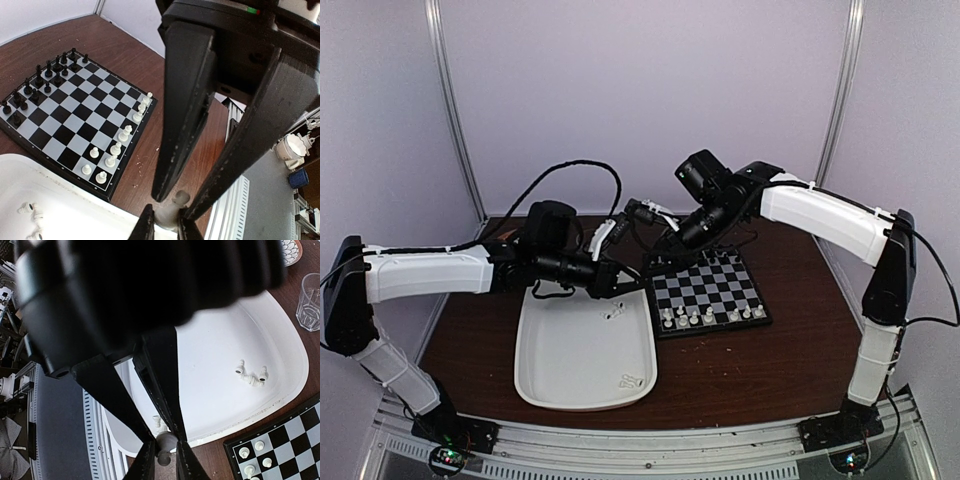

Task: Set up the chess pieces on the board
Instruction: Pass from the left arm to the right

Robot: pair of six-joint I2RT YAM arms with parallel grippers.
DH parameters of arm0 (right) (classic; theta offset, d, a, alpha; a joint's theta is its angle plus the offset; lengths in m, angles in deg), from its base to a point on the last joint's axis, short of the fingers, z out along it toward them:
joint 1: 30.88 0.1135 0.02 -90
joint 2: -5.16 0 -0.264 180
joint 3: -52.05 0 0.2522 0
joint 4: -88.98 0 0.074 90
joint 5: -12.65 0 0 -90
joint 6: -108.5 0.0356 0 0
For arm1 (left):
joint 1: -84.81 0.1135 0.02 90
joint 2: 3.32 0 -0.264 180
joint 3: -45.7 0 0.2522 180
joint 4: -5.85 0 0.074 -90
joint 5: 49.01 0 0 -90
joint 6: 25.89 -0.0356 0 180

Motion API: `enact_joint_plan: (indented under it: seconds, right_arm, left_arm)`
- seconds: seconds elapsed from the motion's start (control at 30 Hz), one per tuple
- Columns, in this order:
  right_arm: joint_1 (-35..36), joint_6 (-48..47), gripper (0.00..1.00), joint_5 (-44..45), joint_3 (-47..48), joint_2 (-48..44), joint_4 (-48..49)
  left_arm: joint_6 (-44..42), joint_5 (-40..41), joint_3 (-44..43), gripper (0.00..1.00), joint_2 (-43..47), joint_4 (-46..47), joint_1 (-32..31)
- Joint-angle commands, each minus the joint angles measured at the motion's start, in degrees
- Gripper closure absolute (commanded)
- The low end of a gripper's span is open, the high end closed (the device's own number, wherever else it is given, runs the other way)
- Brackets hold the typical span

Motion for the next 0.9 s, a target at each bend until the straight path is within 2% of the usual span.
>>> enact_joint_plan:
  seconds: [0.0,0.17,0.77,0.87]
  right_arm:
    - [0.35,-0.81,0.8,-0.21,-0.63,0.48,-1.08]
    - [0.33,-0.9,0.85,0.18,-1.17,0.45,-0.94]
    - [0.29,-1.72,0.82,0.68,-1.25,0.6,-2.32]
    - [0.24,-1.71,0.85,0.61,-1.17,0.82,-2.2]
  left_arm:
    - [-0.98,1.77,-0.07,0.87,1.34,3.33,-0.26]
    - [-1.11,1.91,0.0,0.87,1.45,3.21,-0.26]
    - [-1.81,2.19,-0.27,0.87,1.39,2.63,-0.26]
    - [-1.81,1.72,-0.35,0.87,1.18,2.71,-0.2]
